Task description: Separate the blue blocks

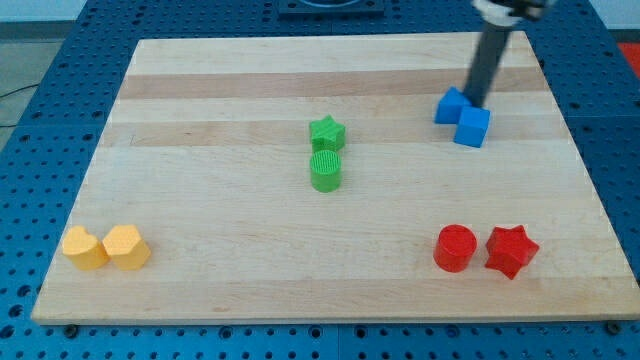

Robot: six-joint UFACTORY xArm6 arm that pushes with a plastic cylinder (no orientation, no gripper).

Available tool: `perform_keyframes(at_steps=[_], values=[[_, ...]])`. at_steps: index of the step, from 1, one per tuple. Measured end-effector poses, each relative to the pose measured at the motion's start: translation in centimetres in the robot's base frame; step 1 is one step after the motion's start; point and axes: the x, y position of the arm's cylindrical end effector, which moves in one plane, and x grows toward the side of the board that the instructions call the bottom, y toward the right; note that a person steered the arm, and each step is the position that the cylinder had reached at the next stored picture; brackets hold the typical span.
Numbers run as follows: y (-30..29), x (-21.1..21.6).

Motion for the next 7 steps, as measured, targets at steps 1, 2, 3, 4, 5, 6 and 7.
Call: perform_keyframes(at_steps=[1,2,3,4,5,6,7], values=[[0.6,-0.3],[3.1,1.7],[1.4,3.5],[-3.0,2.9],[-3.8,0.5],[-3.1,1.1],[5.2,3.1]])
